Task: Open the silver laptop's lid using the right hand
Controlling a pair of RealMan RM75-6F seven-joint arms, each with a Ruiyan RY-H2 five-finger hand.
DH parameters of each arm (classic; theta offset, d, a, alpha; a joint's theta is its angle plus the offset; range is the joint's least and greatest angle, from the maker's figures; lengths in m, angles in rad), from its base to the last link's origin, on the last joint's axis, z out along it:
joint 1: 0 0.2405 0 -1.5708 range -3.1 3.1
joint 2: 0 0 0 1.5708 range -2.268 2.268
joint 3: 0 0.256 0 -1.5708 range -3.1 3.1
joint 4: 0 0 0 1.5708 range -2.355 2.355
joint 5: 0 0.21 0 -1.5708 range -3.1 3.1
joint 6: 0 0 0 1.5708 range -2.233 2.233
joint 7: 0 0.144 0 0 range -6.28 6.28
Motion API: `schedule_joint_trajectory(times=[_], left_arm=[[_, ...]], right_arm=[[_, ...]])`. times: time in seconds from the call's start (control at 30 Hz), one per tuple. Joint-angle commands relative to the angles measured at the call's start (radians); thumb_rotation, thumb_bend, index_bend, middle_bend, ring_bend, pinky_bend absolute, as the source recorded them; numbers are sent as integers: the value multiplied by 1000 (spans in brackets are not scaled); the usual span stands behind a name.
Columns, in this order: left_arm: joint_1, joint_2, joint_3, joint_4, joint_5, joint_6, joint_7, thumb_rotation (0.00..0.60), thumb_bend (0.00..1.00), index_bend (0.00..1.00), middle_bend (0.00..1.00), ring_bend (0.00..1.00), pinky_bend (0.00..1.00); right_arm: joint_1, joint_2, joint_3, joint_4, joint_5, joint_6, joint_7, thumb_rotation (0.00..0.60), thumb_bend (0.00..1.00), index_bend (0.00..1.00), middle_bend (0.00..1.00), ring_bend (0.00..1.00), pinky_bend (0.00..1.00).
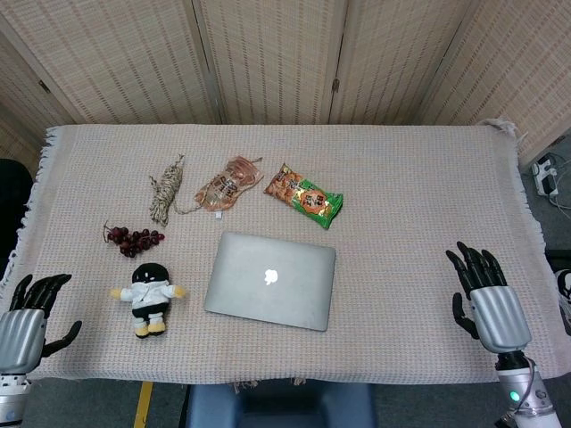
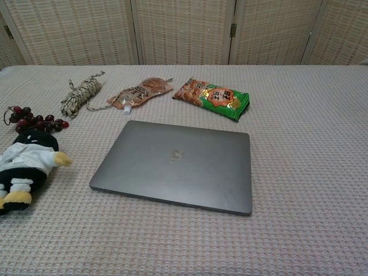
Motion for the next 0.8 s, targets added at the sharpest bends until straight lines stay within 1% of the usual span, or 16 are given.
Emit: schedule_joint_trajectory(times=[0.03,0.27,0.4,0.47,0.57,0.7,0.8], left_arm=[[-2,0,1,-3,3,-2,5,600,340,177,194,162,0],[0,3,2,-10,8,2,8,600,340,178,194,162,0],[-1,4,1,-10,4,-2,6,600,340,177,194,162,0],[-3,3,0,-9,3,-4,6,600,340,178,194,162,0],[-3,1,1,-8,8,-3,8,600,340,177,194,162,0],[0,0,6,-3,9,-3,4,600,340,178,194,162,0],[3,3,6,-2,5,-2,-1,600,340,177,194,162,0]], right_arm=[[-18,2,-5,13,2,11,22,600,733,0,0,17,0],[-7,1,3,18,-15,-19,21,600,734,0,0,14,0],[21,4,15,4,-11,-69,12,600,733,0,0,13,0],[56,8,26,-11,0,-129,-4,600,734,0,0,22,0],[130,10,55,-39,49,-256,-15,600,733,0,1,37,0],[249,-21,113,-39,132,-433,10,600,733,0,7,50,0],[348,-62,159,-15,216,-574,17,600,744,0,10,54,0]])
